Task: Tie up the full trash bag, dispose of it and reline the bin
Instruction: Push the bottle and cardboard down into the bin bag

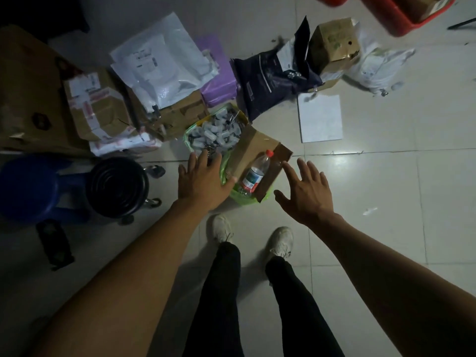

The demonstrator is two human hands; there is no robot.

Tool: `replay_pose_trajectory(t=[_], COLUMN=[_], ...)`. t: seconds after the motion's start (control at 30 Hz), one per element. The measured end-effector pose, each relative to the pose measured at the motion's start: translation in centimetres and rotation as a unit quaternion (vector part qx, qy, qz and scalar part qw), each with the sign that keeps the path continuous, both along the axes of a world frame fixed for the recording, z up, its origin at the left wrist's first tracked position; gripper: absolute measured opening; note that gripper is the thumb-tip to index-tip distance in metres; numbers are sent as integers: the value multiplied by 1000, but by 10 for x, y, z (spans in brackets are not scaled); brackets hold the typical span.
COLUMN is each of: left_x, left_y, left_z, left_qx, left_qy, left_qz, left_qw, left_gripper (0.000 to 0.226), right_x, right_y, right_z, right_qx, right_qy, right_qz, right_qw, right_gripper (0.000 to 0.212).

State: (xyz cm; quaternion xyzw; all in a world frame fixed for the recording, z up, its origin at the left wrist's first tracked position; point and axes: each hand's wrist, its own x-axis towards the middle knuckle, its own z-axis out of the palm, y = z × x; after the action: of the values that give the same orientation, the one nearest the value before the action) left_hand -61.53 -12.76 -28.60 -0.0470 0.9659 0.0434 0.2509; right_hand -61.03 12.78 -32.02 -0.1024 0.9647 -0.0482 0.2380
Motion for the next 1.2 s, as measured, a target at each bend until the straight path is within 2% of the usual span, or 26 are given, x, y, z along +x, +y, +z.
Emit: replay_pose_trajectory(t=[0.2, 0.43, 0.63, 0.8, 0.97, 1.2], left_x=[4, -2, -4, -9, -14, -6], left_y=[14, 11, -1, -9, -11, -12], left_z=[-67, -171, -255, -315, -359, -382], left_qx=[5, 15, 22, 37, 58, 61], left_qy=[-8, -22, 15, 90, 128, 144], left_qz=[26, 21, -8, -21, -28, -43], left_qw=[1000, 999, 1000, 995, 990, 987], left_gripper=[78, 79, 77, 78, 78, 72], right_x=[-6, -3, 6, -6, -12, -3], right_y=[22, 25, 25, 18, 11, 4], right_z=[-85, -181, -260, -318, -350, -364], right_qx=[2, -10, -15, -24, -19, -56], right_qy=[-28, -32, -22, 18, 68, 86], right_qz=[-10, -98, -121, -115, -102, -125], right_qw=[1000, 995, 992, 993, 992, 987], right_gripper=[80, 75, 68, 71, 85, 81])
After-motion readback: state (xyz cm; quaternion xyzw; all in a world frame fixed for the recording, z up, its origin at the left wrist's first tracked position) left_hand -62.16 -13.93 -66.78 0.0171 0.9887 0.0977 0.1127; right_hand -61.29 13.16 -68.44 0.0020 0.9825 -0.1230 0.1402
